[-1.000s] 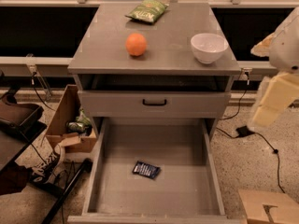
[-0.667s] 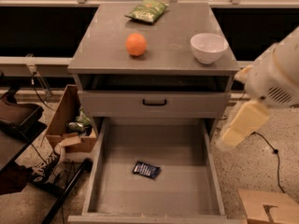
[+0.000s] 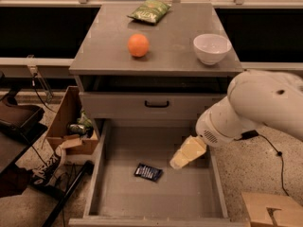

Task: Pick rxbar blueberry from middle drawer and place on counter

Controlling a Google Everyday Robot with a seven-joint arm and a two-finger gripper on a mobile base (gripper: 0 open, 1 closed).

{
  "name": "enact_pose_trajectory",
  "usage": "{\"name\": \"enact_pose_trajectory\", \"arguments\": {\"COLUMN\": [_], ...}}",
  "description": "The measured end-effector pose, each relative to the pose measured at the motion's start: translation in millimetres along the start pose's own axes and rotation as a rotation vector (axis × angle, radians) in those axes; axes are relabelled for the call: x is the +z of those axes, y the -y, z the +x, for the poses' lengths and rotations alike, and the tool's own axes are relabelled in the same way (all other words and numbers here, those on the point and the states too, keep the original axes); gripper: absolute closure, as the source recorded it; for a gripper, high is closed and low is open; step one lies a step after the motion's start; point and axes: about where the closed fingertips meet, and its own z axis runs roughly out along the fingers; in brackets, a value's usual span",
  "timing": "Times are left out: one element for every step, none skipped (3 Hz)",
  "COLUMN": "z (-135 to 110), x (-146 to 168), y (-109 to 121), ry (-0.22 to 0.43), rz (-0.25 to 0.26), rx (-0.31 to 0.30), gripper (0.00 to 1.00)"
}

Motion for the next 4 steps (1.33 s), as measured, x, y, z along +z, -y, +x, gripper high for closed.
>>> {"name": "enact_pose_trajectory", "arguments": {"z": [-21.6, -18.1, -14.3, 6.7], "x": [52.3, 61.7, 100.2, 159.5], "y": [30.4, 30.6, 19.4, 16.2], "ry": [0.102, 0.096, 0.072, 0.054], "rz": [-0.071, -0.087, -0.100, -0.079], "rx": [0.077, 0.087, 0.096, 0.126], "gripper": [0.00, 0.00, 0.00, 0.00]}}
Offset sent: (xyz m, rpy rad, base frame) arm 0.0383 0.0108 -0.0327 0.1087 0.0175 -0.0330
